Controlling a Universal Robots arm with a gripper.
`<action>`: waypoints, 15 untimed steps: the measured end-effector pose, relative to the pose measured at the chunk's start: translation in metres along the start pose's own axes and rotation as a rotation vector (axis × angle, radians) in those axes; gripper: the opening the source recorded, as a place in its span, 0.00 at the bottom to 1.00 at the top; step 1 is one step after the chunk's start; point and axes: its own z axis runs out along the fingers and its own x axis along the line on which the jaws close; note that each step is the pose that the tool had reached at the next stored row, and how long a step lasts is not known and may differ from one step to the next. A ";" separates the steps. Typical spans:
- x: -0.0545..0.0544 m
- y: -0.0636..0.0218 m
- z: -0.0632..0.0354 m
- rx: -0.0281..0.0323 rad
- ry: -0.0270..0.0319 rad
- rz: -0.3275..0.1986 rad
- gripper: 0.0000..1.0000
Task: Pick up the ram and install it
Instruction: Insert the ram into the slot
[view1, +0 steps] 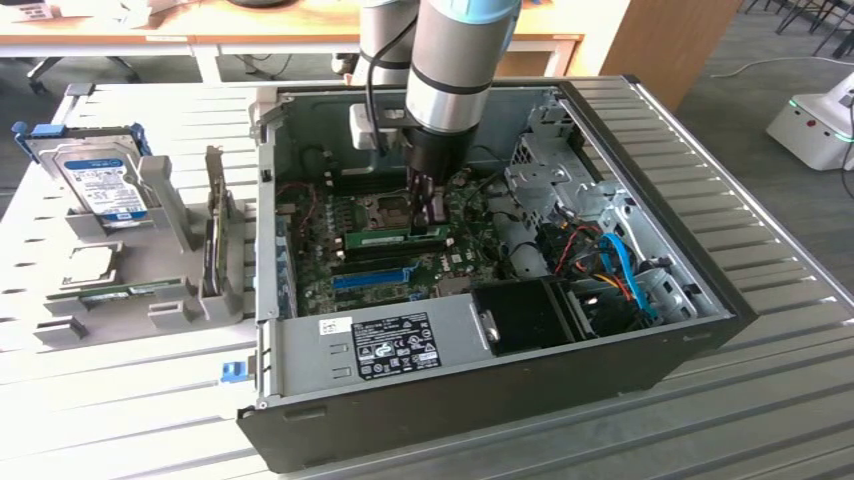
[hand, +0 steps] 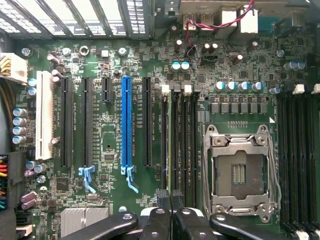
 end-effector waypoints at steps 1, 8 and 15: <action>0.000 0.0000 0.0000 0.0001 -0.0002 0.004 0.12; 0.000 0.0000 0.0000 0.0007 -0.0007 0.003 0.12; 0.000 0.0000 0.0000 0.0003 0.0002 -0.012 0.12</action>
